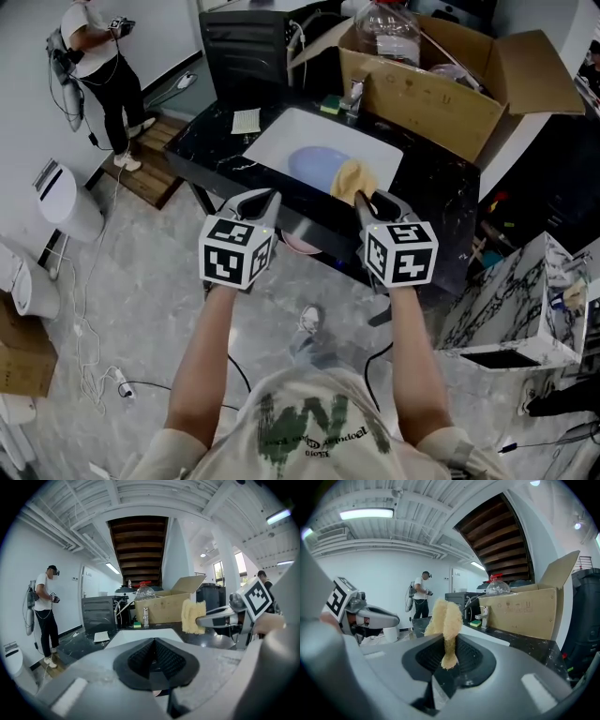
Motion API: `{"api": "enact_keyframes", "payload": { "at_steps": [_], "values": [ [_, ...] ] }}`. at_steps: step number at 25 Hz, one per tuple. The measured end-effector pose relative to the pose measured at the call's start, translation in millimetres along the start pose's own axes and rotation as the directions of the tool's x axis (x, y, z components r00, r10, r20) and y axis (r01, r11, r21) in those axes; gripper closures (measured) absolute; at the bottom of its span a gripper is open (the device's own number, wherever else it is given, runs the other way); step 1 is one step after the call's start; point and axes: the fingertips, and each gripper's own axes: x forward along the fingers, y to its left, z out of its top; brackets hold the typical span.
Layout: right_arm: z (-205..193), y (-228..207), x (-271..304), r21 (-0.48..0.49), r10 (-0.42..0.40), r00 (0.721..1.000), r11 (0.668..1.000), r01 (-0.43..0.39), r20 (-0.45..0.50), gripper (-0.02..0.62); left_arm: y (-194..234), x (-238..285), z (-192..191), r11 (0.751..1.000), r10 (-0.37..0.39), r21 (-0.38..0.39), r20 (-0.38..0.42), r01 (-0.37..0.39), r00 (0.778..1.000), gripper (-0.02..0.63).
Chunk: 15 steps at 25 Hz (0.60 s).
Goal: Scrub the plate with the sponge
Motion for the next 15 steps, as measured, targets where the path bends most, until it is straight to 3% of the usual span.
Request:
{"api": "enact_keyframes", "payload": {
  "at_steps": [15],
  "values": [
    [33, -91, 127, 0.036, -0.08, 0.996, 0.996, 0.081, -0.04, 0.532, 70, 150, 40, 0.998, -0.066, -0.002, -0.028, 0.066, 0.997, 0.603]
  ]
}}
